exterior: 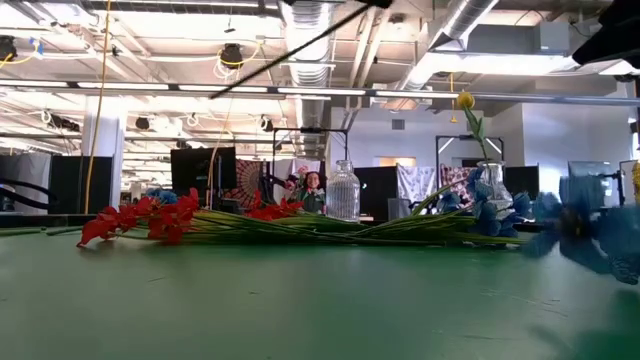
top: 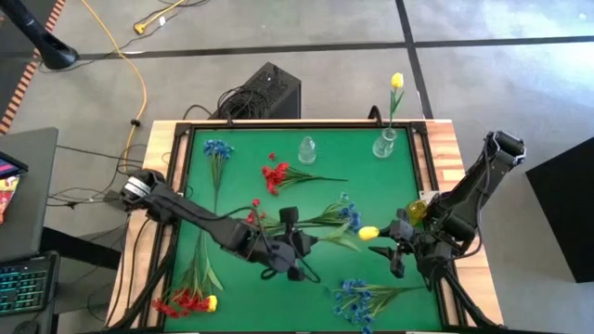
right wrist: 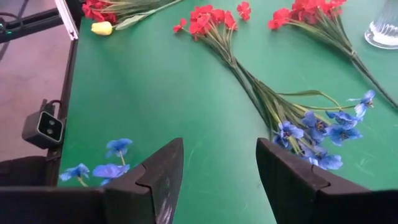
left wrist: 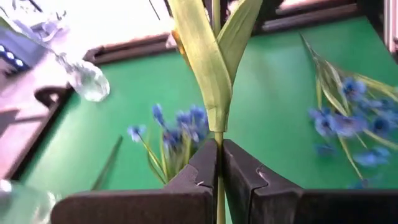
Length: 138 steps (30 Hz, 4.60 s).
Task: Sort flowers into vase by color
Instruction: Put the right yellow flower into the right white transparent vase
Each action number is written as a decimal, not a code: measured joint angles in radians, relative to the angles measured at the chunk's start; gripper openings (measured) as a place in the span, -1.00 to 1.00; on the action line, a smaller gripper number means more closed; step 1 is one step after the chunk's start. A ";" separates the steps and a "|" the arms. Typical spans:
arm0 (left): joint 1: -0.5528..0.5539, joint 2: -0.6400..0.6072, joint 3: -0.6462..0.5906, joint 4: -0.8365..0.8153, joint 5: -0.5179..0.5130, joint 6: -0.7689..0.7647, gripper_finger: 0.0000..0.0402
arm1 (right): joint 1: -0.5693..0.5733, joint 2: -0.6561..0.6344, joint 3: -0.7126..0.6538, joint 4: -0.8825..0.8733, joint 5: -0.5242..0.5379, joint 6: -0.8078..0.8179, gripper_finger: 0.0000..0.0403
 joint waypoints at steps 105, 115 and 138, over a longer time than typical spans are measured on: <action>0.647 0.869 0.903 1.143 0.889 -0.040 -1.00 | -0.770 -0.437 0.267 -0.183 0.057 -0.869 0.13; 0.636 0.869 0.903 1.142 0.890 -0.024 -1.00 | -0.808 -0.408 0.267 -0.186 0.016 -0.869 0.11; 0.641 0.867 0.903 1.101 0.856 -0.022 -0.81 | -0.808 -0.416 0.266 -0.157 0.075 -0.892 -0.85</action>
